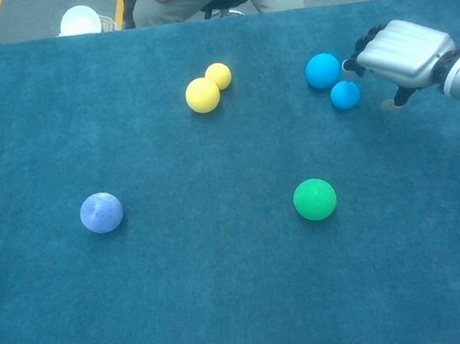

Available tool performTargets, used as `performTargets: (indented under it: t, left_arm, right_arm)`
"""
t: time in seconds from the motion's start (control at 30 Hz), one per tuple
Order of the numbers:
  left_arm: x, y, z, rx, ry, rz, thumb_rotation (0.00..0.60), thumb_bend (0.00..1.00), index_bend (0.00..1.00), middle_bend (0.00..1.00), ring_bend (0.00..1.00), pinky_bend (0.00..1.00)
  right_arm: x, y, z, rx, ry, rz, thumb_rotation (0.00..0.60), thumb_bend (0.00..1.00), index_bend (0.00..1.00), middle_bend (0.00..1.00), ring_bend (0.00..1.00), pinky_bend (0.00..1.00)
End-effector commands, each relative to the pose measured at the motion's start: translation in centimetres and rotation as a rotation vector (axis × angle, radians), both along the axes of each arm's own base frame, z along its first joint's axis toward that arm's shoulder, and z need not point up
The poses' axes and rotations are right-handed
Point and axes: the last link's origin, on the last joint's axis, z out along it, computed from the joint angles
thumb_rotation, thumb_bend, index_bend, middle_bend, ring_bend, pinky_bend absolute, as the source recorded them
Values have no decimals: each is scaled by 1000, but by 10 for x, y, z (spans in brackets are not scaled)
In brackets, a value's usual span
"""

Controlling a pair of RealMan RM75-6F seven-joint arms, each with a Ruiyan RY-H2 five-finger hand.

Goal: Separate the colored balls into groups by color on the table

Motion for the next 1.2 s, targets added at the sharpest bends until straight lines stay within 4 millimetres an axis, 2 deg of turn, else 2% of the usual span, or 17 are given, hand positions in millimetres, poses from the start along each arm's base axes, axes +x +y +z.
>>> performTargets:
  t: [0.03,0.17,0.37,0.6,0.73,0.93,1.2]
  left_arm:
    - [0,0,1,4,-1,-1,600,324,189,107,134,163]
    - [0,1,5,26,-6,-3,600,325,189,107,133,163]
    - [-1,4,17,128,-8,-7,600,324,189,109,133,163]
    - [-8,9,28,253,33,31,600,325,189,121,133,163]
    - [-12,9,23,286,106,28,600,324,191,125,134,163]
    - [-16,12,24,364,129,49,600,324,191,126,134,163]
    - [-12,6,26,435,137,48,600,324,191,126,134,163]
  right_arm:
    - [5,7,8,2,-38,7,600,148,335,400,214,212]
    - [9,17,23,-15,-86,10,600,148,335,400,214,212]
    - [6,33,58,-83,-163,-34,600,148,335,400,214,213]
    - [-15,61,99,-208,-226,-138,600,148,335,400,214,213]
    - [-30,81,118,-297,-242,-197,600,148,335,400,214,213]
    - [-52,111,138,-377,-272,-271,600,148,335,400,214,213]
    - [-67,144,157,-472,-312,-304,600,148,335,400,214,213]
